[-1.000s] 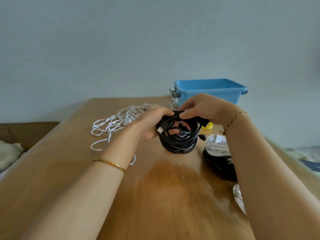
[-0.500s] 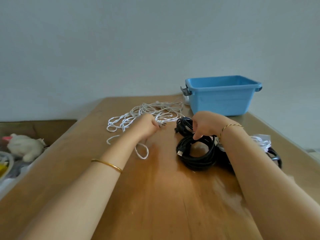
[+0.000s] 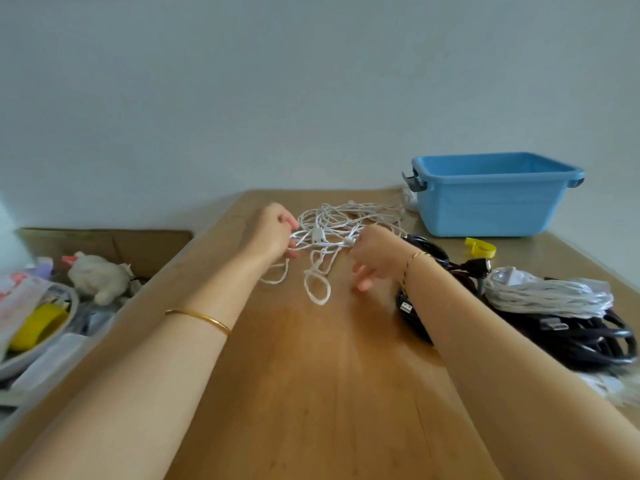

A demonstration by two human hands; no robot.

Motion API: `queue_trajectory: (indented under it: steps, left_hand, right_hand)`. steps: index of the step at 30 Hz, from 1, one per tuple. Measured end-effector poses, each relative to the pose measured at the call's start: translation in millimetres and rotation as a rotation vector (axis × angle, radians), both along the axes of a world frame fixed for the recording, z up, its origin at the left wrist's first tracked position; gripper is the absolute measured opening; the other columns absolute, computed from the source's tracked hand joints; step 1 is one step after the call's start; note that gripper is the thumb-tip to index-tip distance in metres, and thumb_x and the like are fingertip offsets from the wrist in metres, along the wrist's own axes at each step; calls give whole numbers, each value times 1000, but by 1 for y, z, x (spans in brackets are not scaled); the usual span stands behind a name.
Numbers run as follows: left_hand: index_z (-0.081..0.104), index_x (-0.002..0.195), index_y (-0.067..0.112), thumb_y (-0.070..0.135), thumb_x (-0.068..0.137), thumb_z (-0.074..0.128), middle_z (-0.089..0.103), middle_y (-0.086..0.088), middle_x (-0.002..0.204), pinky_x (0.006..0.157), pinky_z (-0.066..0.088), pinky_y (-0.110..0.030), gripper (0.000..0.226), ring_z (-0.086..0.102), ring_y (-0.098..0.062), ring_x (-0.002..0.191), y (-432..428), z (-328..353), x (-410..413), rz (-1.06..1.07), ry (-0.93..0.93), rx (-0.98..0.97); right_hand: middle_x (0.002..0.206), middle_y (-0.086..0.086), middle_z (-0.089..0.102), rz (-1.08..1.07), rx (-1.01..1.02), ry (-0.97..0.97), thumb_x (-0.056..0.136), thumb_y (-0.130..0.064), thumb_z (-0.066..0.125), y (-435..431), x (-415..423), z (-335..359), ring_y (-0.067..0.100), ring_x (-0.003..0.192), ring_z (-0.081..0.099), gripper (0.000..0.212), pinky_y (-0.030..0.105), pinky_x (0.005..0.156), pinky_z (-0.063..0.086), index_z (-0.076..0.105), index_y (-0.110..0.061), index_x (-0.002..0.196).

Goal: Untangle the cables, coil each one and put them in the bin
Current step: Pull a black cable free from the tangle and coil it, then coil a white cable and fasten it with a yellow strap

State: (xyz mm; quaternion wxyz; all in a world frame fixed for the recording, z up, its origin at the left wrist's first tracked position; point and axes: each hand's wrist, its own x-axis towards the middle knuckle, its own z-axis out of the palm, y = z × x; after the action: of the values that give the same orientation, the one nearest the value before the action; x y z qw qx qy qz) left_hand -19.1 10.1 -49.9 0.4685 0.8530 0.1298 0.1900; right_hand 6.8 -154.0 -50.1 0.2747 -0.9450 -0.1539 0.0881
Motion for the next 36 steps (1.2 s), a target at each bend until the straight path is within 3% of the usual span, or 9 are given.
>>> queue_trajectory:
  steps: [2,4,7,11,21,25,28,32,36]
  left_hand:
    - [53,78,11,-2,95,31,53,-9,71,74,59,-47,31,57,-21,53,14,17,-3,40,-100,-106]
    - [54,78,12,-1,94,32,54,-7,73,78,58,-50,31,58,-22,58,20,23,-4,31,-108,-84]
    - [60,92,12,2,95,39,62,-9,95,85,55,-42,23,64,-23,75,18,11,-1,-28,35,169]
    - [60,125,12,8,94,48,54,-9,136,102,42,-35,33,51,-28,122,22,-21,16,-68,199,489]
    - [57,123,7,8,87,61,51,-14,126,90,50,-35,36,57,-30,107,28,-30,44,-174,417,761]
    - [59,117,3,3,89,54,57,-15,120,90,51,-38,28,59,-30,104,43,-28,52,-94,418,707]
    - [63,110,-1,1,88,53,61,-21,117,91,49,-38,24,59,-34,107,53,-24,56,-21,415,718]
    - [60,112,-7,3,89,51,60,-25,119,88,47,-37,27,58,-34,112,59,-12,58,74,422,755]
    - [58,113,-9,3,88,48,58,-29,120,92,43,-39,29,51,-38,118,61,3,54,52,398,691]
  right_hand:
    - [92,0,64,-72,-234,-71,95,-53,39,9,2,-6,14,75,54,50,21,69,40,63,-12,109]
    - [75,2,51,-124,-40,-33,97,-43,43,17,15,-13,15,61,41,37,21,56,33,59,-11,105]
    - [120,19,49,-261,359,51,92,-4,46,30,30,-26,32,93,57,36,40,77,56,45,-2,129]
    - [142,14,29,-164,141,-114,87,7,38,38,35,-27,33,89,58,52,46,82,55,43,-11,135]
    - [111,9,52,-170,-109,-247,95,-41,42,68,87,-33,25,78,57,36,32,66,46,53,-11,79]
    - [125,8,46,-227,-157,-228,87,-36,55,87,96,-37,30,98,60,35,37,77,52,60,-8,108]
    - [116,9,51,-172,221,-262,81,-27,61,93,109,-25,26,93,60,21,30,79,48,66,-13,96]
    - [89,3,56,-57,1215,-50,87,-14,66,91,101,40,20,89,55,14,34,79,50,61,-11,100]
    - [106,4,58,204,1689,158,94,-15,56,68,84,103,27,101,60,8,42,93,50,48,-17,92]
